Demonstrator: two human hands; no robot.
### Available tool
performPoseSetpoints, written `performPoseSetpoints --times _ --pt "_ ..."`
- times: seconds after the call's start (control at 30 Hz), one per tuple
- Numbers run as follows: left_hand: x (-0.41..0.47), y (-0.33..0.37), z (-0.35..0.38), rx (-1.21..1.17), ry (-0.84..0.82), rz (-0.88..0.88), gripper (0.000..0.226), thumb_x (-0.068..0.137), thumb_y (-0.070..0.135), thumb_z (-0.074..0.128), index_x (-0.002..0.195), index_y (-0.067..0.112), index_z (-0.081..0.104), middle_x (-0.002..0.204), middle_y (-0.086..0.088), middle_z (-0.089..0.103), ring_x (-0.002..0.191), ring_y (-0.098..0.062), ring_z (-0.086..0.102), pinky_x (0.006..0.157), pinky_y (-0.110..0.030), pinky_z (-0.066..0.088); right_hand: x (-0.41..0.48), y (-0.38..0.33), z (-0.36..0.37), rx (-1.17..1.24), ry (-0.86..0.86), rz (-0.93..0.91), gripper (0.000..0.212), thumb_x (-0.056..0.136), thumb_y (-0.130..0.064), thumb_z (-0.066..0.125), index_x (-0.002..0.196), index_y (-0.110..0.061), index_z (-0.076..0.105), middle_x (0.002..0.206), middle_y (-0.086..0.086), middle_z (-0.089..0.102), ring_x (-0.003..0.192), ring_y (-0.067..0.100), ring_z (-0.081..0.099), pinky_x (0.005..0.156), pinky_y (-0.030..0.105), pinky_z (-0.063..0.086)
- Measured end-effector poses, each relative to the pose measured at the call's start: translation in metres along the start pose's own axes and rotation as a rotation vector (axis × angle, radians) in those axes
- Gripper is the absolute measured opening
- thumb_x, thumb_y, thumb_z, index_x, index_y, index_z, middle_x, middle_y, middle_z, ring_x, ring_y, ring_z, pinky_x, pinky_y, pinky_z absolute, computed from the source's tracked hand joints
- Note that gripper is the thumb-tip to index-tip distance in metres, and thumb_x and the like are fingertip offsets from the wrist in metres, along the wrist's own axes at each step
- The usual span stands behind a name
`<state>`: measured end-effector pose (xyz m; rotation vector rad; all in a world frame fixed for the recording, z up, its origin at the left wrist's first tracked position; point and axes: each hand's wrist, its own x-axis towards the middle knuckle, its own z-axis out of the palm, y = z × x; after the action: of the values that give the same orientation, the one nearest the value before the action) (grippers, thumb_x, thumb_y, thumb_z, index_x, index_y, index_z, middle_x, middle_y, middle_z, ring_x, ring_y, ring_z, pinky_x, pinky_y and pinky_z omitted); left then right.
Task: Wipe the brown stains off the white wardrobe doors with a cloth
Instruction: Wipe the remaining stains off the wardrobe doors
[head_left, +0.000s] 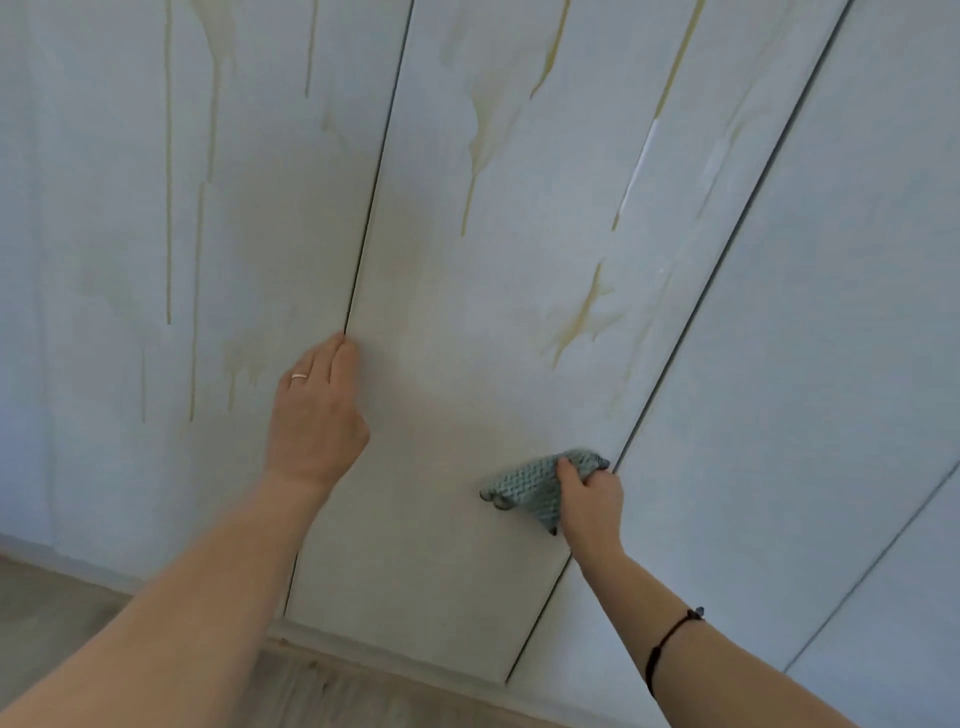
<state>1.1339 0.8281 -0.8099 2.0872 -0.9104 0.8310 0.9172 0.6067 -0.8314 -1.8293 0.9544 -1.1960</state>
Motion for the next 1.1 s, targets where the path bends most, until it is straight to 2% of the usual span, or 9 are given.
performPoseSetpoints --times 0.07,0.17,0.33,0.53,0.67,0.77,0.87,0.97,1.1 --pt "0.015 0.014 -0.001 -0.010 0.070 0.024 0.069 0.071 -0.007 0.051 0.140 -0.004 0.048 0.148 -0.022 0.046 0.131 -0.039 0.049 0.104 -0.048 0.043 0.010 -0.026 0.009 0.025 0.135 -0.106 0.053 0.097 -0.029 0.061 0.049 -0.020 0.040 0.038 -0.012 0.042 0.035 0.003 0.042 0.039 0.025 0.033" --pt "0.037 0.033 0.013 -0.066 0.158 0.078 0.069 0.074 -0.001 0.049 0.143 0.000 0.045 0.155 -0.018 0.038 0.134 -0.037 0.045 0.108 -0.046 0.040 0.027 -0.073 0.031 0.144 0.272 -0.270 0.052 0.095 -0.042 0.054 0.050 -0.026 0.033 0.039 -0.014 0.038 0.038 0.004 0.035 0.039 0.024 0.028" --pt "0.055 0.072 0.017 -0.234 0.335 0.135 0.063 0.074 0.000 0.047 0.137 0.000 0.052 0.151 -0.016 0.043 0.138 -0.033 0.043 0.111 -0.044 0.038 0.010 -0.089 0.059 0.220 0.135 -0.368 0.042 0.092 -0.042 0.058 0.055 -0.027 0.046 0.046 -0.013 0.043 0.044 0.005 0.043 0.043 0.028 0.033" --pt "0.053 0.093 0.023 -0.345 0.415 0.410 0.034 0.088 -0.007 0.049 0.114 -0.002 0.070 0.133 -0.015 0.061 0.126 -0.031 0.057 0.104 -0.042 0.046 0.011 -0.092 0.049 0.197 0.071 -0.318 0.034 0.090 -0.035 0.071 0.062 -0.020 0.059 0.049 -0.009 0.054 0.046 0.005 0.052 0.043 0.021 0.041" --pt "0.070 0.096 0.015 -0.422 0.293 0.581 0.011 0.088 0.004 0.063 0.090 0.004 0.074 0.092 -0.008 0.068 0.079 -0.028 0.061 0.071 -0.041 0.051 0.017 -0.096 0.015 0.020 0.112 -0.235 0.029 0.084 -0.042 0.074 0.059 -0.034 0.062 0.050 -0.015 0.059 0.046 -0.001 0.056 0.042 0.012 0.039" --pt "0.092 0.087 0.005 -0.388 0.175 0.707 0.011 0.089 0.010 0.064 0.082 0.007 0.072 0.076 -0.006 0.063 0.064 -0.029 0.057 0.055 -0.044 0.047 0.025 -0.096 -0.025 -0.126 0.280 -0.119 0.036 0.087 -0.045 0.071 0.055 -0.033 0.057 0.048 -0.016 0.056 0.045 0.000 0.055 0.041 0.009 0.034" --pt "0.116 0.076 -0.001 -0.369 0.080 0.728 0.028 0.094 0.020 0.059 0.068 0.010 0.064 0.065 -0.004 0.057 0.056 -0.029 0.054 0.047 -0.041 0.043 0.026 -0.093 -0.049 -0.153 0.407 0.039 0.025 0.086 -0.051 0.067 0.086 -0.028 0.061 0.073 -0.016 0.067 0.070 -0.004 0.063 0.056 0.021 0.045" --pt "0.129 0.071 -0.001 -0.336 0.061 0.705 0.035 0.095 0.023 0.057 0.061 0.013 0.056 0.059 -0.002 0.053 0.050 -0.028 0.051 0.044 -0.037 0.038 0.024 -0.093 -0.032 -0.134 0.520 0.108 0.017 0.094 -0.039 0.064 0.100 -0.028 0.053 0.089 -0.022 0.060 0.082 -0.019 0.056 0.068 0.013 0.041" --pt "0.141 0.063 0.003 -0.421 0.059 0.740 0.038 0.093 0.022 0.055 0.056 0.015 0.049 0.053 -0.002 0.046 0.043 -0.027 0.043 0.042 -0.032 0.034 0.007 -0.108 0.041 -0.228 0.473 0.116 0.017 0.101 -0.040 0.048 0.107 -0.024 0.053 0.088 -0.018 0.056 0.078 0.001 0.057 0.065 0.004 0.040"
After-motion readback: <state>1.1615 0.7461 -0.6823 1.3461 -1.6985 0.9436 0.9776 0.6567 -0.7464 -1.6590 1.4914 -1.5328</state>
